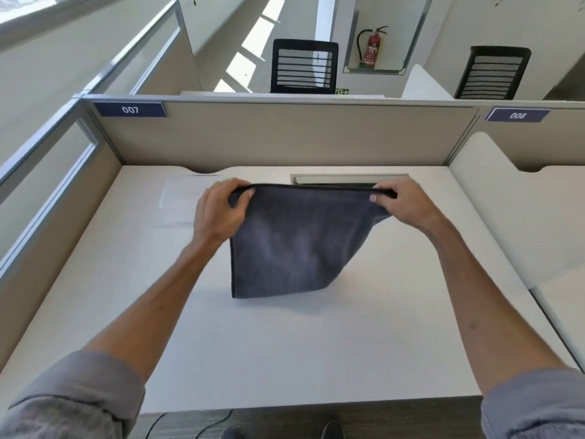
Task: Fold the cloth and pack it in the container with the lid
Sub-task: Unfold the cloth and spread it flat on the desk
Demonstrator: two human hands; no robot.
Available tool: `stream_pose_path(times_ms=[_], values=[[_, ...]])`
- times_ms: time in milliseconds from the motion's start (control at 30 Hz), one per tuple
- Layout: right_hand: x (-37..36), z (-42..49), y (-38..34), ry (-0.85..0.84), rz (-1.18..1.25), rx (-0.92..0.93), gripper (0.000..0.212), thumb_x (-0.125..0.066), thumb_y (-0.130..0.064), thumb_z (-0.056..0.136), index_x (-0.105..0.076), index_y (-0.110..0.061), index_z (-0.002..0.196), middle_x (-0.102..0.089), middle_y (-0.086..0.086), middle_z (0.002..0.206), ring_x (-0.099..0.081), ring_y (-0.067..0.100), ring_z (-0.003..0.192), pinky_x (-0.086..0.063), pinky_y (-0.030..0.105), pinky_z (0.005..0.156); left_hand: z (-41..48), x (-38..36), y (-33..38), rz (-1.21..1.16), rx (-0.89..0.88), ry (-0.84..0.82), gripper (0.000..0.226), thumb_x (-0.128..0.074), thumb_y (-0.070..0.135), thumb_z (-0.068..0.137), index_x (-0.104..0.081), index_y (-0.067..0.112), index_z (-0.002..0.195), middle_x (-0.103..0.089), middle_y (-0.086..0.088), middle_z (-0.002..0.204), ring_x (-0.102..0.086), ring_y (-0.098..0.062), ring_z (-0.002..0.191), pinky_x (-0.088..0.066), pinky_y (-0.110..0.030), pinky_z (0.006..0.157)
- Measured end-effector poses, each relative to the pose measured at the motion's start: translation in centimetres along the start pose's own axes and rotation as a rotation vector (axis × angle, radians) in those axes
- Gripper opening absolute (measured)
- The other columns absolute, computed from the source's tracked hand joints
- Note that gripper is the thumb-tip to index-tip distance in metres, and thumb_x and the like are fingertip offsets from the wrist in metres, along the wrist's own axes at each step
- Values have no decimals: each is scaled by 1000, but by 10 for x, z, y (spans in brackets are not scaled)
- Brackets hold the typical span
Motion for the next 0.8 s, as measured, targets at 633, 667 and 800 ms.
stream_pose_path(times_ms=[633,667,800], values=[[-24,-81,29,-202,488,-106,42,-71,14,90,-87,-24,86,-82,-5,85,-72,1,80,-53,7,79,-103,11,-6,-156,-114,-94,7,-78,31,99,-80,27,106,-76,13,95,-70,-15,86,-55,-30,79],[-41,-93,41,-298,471,-159,42,-71,16,89,-88,-23,87,-82,-1,85,-72,2,79,-54,8,78,-128,2,-15,-149,-92,-150,8,-78,32,99,-80,28,106,-76,12,95,-69,-13,86,-56,-32,79],[-110,-141,83,-557,272,-329,30,-75,16,89,-85,-1,112,-83,12,103,-74,12,94,-56,22,94,-228,-38,-53,-33,-20,-452,10,-78,33,102,-83,28,109,-78,14,98,-69,-8,89,-60,-34,79]])
Point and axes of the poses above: each hand's wrist, its own z-axis towards the middle knuckle, its own x-axis out of the back of the hand, y = z × x, the point moved 6 cm from there along z, towards the middle knuckle
